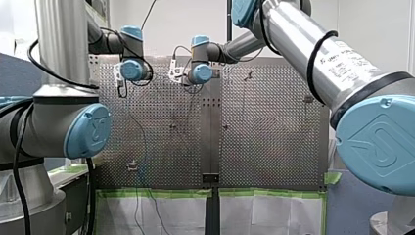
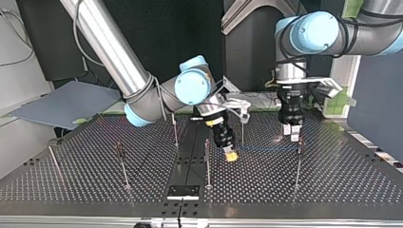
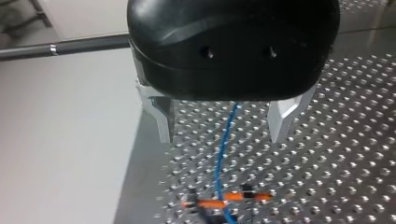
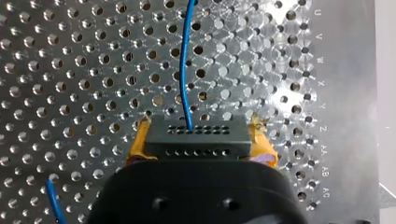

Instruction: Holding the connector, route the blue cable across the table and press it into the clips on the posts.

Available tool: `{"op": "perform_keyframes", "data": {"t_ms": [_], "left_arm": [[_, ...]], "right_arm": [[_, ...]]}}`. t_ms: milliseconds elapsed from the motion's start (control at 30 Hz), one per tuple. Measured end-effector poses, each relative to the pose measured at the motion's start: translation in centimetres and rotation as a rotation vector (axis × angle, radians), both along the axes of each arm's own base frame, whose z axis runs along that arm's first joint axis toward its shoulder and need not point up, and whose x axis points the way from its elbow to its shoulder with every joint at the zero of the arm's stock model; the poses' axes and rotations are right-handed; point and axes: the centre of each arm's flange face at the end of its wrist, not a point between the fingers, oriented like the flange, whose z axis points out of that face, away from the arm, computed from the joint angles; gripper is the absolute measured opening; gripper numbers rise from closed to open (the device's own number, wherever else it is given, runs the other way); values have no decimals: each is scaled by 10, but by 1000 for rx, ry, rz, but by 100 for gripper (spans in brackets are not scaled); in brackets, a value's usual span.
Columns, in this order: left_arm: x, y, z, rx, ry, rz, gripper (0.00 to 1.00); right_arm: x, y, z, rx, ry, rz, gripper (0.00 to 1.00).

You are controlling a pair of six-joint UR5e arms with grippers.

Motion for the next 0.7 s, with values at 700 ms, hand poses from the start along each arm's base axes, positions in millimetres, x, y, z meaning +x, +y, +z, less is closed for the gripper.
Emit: {"op": "perform_keyframes", "data": {"t_ms": [700], "left_arm": [[46,-16,-9,30,36,42,98]], "right_arm": [[-7,-8,-3,11,13,-14,0]]}}
